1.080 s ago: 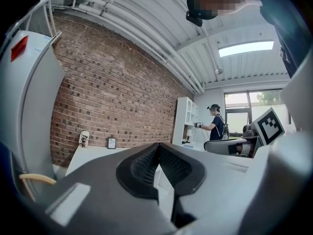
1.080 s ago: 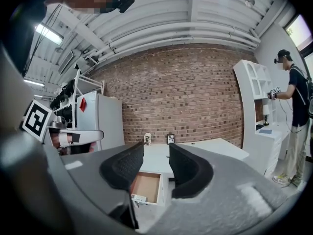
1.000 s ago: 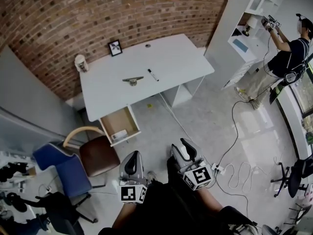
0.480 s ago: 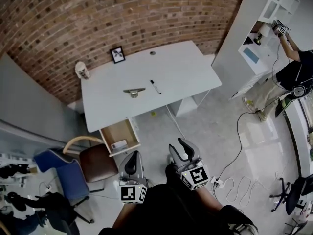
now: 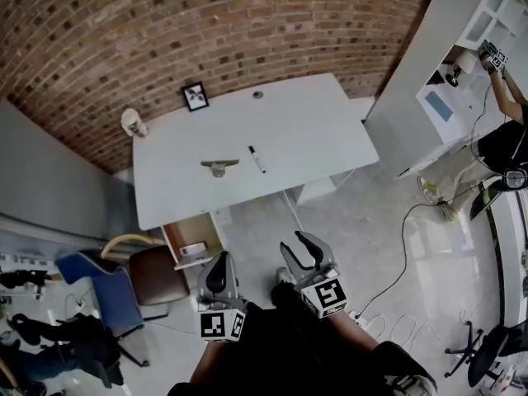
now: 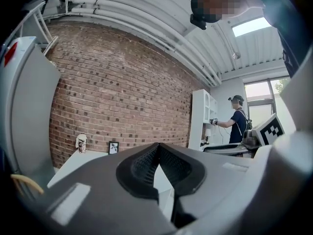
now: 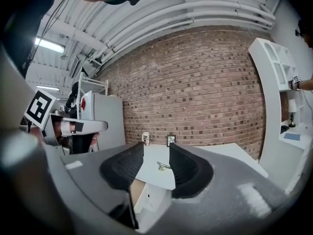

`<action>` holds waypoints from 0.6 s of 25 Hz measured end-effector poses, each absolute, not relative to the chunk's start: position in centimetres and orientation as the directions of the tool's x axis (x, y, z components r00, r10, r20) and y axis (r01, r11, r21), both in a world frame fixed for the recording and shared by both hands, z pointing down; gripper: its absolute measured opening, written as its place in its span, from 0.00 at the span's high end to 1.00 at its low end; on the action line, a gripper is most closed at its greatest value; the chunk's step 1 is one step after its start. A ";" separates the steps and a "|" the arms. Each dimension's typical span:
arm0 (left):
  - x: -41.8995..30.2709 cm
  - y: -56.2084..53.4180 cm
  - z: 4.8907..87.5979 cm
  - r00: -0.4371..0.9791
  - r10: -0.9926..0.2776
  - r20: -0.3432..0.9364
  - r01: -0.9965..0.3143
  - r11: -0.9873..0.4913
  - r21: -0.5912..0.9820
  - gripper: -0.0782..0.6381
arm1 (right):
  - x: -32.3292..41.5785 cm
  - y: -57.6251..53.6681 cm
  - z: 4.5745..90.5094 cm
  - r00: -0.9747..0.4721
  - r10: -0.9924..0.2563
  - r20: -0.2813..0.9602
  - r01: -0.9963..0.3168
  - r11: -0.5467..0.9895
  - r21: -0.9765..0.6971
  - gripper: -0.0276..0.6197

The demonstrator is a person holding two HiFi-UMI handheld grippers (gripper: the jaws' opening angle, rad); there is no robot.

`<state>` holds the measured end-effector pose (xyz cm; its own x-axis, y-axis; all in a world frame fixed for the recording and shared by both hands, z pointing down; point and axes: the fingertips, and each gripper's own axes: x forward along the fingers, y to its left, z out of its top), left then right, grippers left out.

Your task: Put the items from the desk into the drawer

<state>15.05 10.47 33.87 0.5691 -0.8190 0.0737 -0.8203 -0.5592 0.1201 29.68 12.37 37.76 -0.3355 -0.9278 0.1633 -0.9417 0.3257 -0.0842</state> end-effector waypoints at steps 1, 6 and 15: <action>15.6 10.3 33.6 0.564 -0.823 0.070 -0.824 -0.554 0.118 0.86 | 30.3 12.1 37.9 -0.343 -0.925 0.163 -0.939 0.333 -0.087 0.70; 17.4 9.3 32.8 0.548 -0.834 0.055 -0.833 -0.540 0.118 0.86 | 32.2 10.1 38.6 -0.359 -0.917 0.175 -0.933 0.350 -0.081 0.70; 18.8 6.1 32.1 0.548 -0.836 0.030 -0.831 -0.540 0.129 0.86 | 32.9 5.9 39.7 -0.372 -0.908 0.194 -0.928 0.362 -0.085 0.70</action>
